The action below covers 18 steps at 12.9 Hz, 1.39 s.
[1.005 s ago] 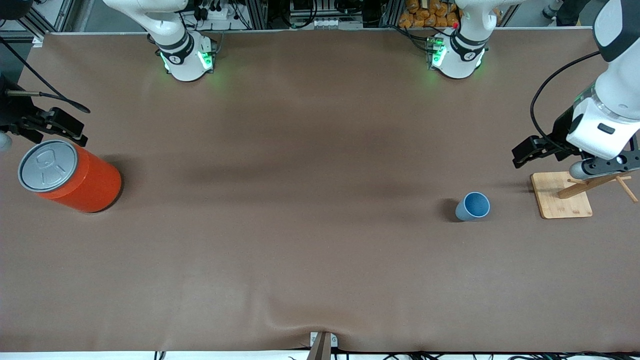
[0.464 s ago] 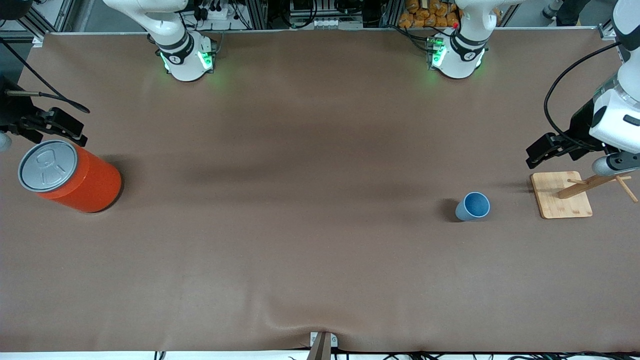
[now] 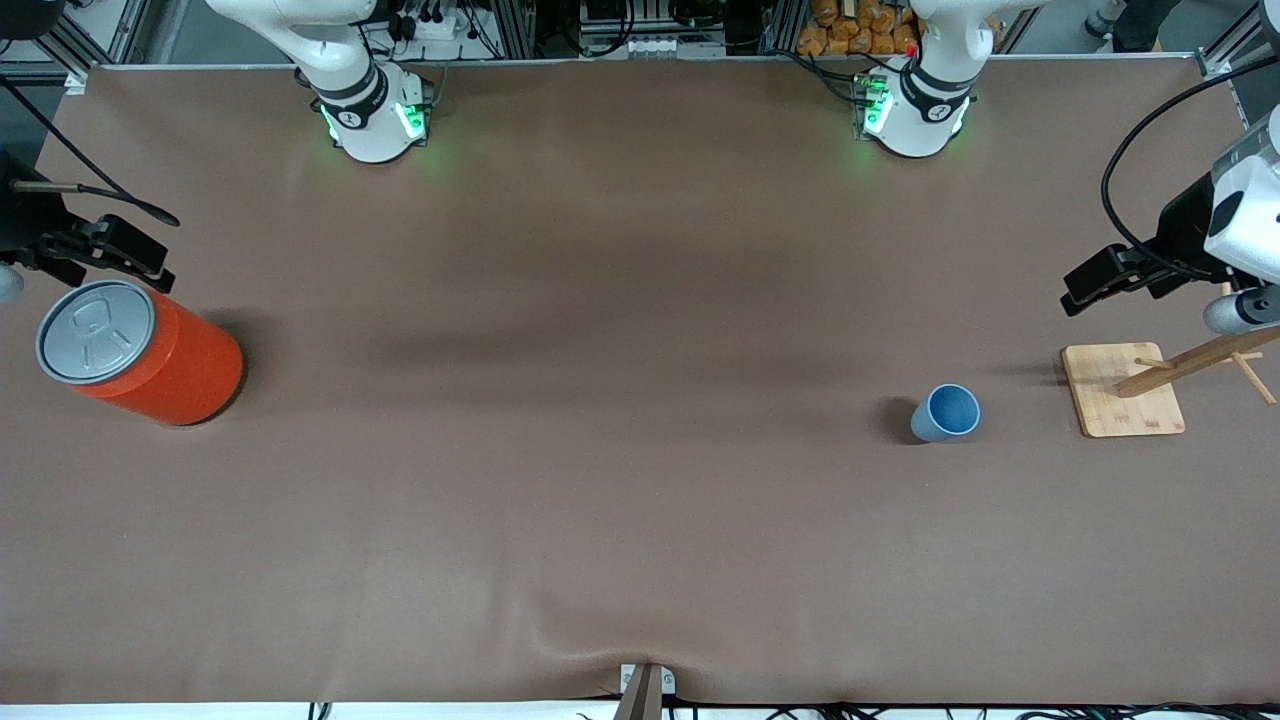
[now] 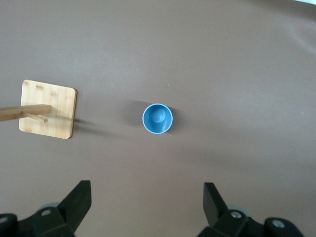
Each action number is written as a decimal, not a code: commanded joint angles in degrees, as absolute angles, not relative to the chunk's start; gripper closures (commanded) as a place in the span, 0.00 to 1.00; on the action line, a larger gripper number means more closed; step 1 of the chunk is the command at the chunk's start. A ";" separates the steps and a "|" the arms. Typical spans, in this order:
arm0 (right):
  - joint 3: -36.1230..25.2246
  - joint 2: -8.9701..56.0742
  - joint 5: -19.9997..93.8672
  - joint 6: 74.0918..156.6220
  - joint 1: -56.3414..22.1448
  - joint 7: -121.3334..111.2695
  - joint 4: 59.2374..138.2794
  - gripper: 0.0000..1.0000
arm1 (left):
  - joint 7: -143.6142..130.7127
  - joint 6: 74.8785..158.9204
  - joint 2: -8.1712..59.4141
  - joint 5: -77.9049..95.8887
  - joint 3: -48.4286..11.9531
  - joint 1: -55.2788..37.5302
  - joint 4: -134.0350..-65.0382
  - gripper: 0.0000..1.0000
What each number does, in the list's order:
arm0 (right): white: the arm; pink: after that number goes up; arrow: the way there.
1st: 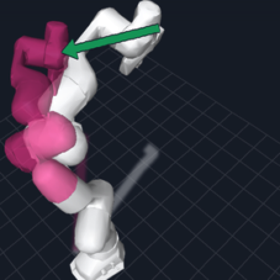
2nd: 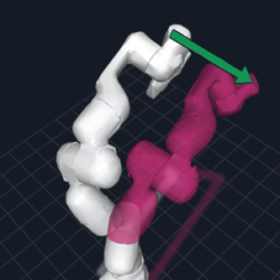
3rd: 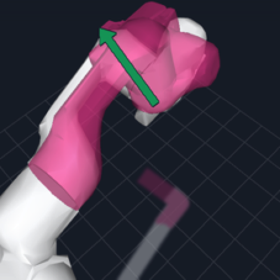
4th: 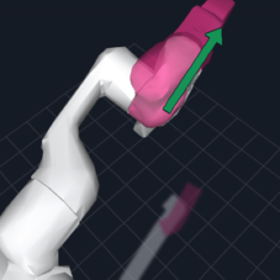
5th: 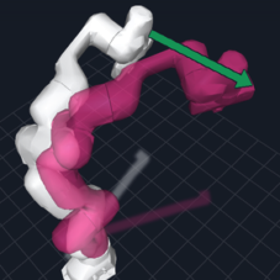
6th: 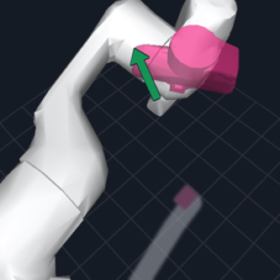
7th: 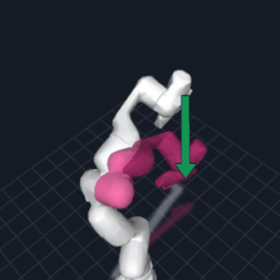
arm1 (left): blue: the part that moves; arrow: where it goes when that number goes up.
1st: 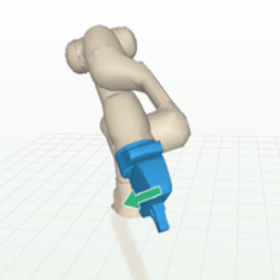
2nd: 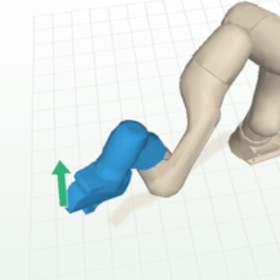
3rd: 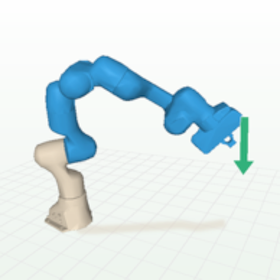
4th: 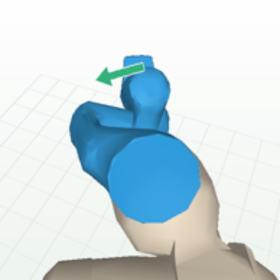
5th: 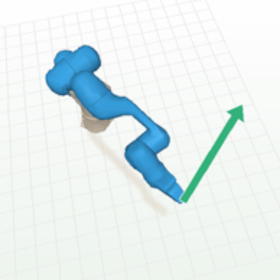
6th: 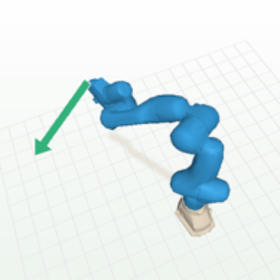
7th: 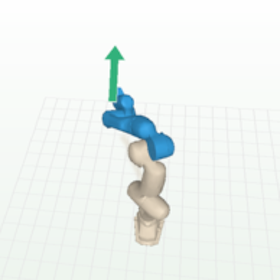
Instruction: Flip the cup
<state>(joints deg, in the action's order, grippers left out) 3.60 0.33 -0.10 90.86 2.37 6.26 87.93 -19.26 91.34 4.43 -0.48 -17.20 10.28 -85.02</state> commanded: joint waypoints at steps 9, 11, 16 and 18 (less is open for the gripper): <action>4.39 0.88 0.18 89.91 3.69 5.63 86.66 0.00 | -7.39 84.46 1.93 -0.97 -17.32 11.07 -84.81 0.00; 4.39 0.88 0.18 89.91 3.60 5.63 86.66 0.00 | -5.37 84.20 1.93 -1.58 -16.88 11.16 -84.81 0.00; 4.39 0.88 0.18 89.91 3.69 5.54 86.66 0.00 | -4.65 84.20 2.11 -2.02 -16.87 11.07 -84.55 0.00; 4.39 0.88 0.18 89.91 3.69 5.45 86.49 0.00 | -4.66 84.20 2.28 -1.93 -16.61 11.16 -84.46 0.00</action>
